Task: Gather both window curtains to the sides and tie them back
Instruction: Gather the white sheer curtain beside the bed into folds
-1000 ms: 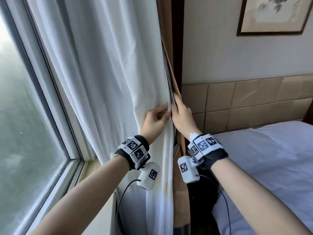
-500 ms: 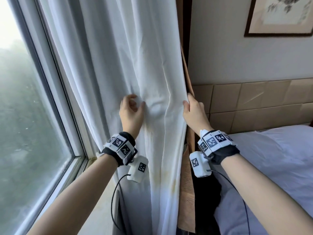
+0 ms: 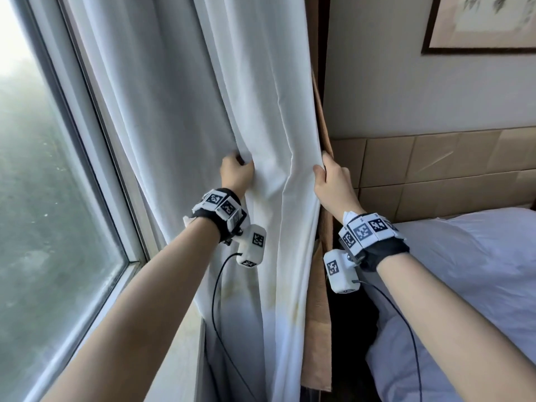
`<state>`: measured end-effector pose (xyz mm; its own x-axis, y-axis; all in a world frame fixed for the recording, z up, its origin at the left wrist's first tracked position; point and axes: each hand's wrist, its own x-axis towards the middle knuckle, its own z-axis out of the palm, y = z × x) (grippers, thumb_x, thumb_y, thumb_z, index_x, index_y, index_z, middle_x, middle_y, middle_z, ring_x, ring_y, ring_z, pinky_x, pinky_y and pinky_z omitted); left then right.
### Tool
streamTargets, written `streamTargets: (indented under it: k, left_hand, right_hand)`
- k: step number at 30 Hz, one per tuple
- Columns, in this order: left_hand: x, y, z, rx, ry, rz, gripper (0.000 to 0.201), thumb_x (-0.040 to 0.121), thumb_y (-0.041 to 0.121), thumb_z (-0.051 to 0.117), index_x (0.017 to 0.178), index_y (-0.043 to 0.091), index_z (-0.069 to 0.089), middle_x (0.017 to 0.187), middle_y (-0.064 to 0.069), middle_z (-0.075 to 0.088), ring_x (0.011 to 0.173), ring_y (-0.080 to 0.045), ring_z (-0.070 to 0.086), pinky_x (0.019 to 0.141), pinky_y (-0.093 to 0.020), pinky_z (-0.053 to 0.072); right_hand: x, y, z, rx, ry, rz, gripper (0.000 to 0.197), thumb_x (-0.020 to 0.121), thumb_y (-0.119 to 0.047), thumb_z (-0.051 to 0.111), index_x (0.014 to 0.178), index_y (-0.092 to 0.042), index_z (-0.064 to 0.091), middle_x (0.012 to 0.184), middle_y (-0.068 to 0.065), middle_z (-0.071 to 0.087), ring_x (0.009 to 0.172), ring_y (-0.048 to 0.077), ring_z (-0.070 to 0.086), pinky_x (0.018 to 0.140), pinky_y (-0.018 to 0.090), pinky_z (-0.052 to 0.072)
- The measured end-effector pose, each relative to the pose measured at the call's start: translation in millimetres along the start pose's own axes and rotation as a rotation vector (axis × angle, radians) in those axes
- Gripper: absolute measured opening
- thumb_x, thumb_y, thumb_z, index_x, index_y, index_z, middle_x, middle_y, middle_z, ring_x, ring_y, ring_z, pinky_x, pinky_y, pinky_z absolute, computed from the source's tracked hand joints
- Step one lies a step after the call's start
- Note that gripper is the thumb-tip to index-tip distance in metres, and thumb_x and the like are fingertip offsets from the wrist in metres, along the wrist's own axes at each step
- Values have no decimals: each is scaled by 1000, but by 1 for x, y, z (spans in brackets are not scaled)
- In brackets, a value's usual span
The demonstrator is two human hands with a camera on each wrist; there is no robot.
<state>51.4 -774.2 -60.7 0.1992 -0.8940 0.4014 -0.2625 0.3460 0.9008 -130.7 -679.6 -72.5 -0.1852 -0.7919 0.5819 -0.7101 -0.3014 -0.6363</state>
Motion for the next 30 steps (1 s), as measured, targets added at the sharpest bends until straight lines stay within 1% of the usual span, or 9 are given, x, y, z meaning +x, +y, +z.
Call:
streamTargets:
  k: [3, 6, 9, 13, 16, 21, 25, 28, 30]
  left_hand:
    - [-6, 2, -5, 65, 82, 83, 27, 84, 25, 50, 79, 0, 59, 66, -3, 54, 65, -21, 49, 65, -31, 46]
    - [-13, -4, -17, 43, 87, 133, 24, 77, 26, 64, 76, 3, 60, 67, -2, 57, 62, -17, 48, 59, -29, 45]
    - [-22, -12, -34, 107, 149, 236, 40, 77, 32, 72, 63, 5, 46, 57, 1, 43, 58, -16, 36, 53, -27, 32]
    - [-48, -10, -46, 131, 178, 462, 41, 87, 24, 63, 61, 10, 35, 53, 5, 31, 56, -17, 29, 53, -30, 27]
    - [-69, -8, -46, 96, 184, 549, 38, 93, 21, 53, 64, 5, 35, 55, -2, 33, 54, -21, 31, 53, -35, 32]
    - [-99, 5, -38, 37, 34, 622, 34, 94, 26, 51, 73, 0, 46, 63, -13, 50, 62, -30, 52, 60, -47, 47]
    - [-113, 27, -27, 68, -140, 659, 35, 90, 26, 65, 72, 1, 46, 61, 2, 48, 59, -9, 48, 66, -34, 50]
    - [-106, 33, -13, 136, -236, 644, 33, 86, 22, 70, 73, 5, 45, 62, 4, 48, 57, -3, 47, 59, -18, 41]
    - [-100, 34, -3, 200, -264, 627, 27, 85, 15, 66, 74, 8, 42, 62, 2, 47, 56, -8, 45, 54, -15, 35]
  right_hand:
    - [2, 3, -2, -12, 7, -8, 34, 99, -22, 34, 129, -13, 47, 95, 23, 62, 82, 39, 58, 77, 42, 52]
    - [1, 3, -8, -45, 1, 20, 35, 100, -18, 34, 133, -11, 45, 97, 27, 57, 90, 40, 54, 79, 41, 49]
    - [4, 4, -13, -74, -9, 42, 36, 100, -15, 34, 134, -9, 44, 102, 30, 54, 105, 42, 48, 88, 42, 45]
    - [7, -4, -12, -142, -26, 45, 37, 96, -6, 35, 132, -4, 44, 96, 28, 54, 102, 44, 51, 76, 33, 41]
    - [4, -15, -6, -202, -12, 24, 39, 90, -1, 38, 129, 0, 45, 99, 32, 56, 96, 47, 55, 76, 38, 45]
    - [5, -30, 4, -335, -9, 3, 34, 88, 3, 39, 121, 5, 47, 104, 35, 58, 97, 52, 58, 81, 50, 49]
    - [-1, -33, 4, -278, -57, -49, 30, 94, -2, 38, 121, 2, 51, 104, 29, 58, 96, 48, 59, 85, 49, 52]
    - [-8, -35, 0, -18, -104, -39, 29, 93, -26, 41, 112, -12, 58, 91, 14, 63, 87, 32, 64, 81, 42, 56]
    - [-10, -37, -3, 12, -139, -12, 30, 94, -27, 40, 112, -12, 58, 87, 6, 59, 88, 29, 61, 84, 39, 53]
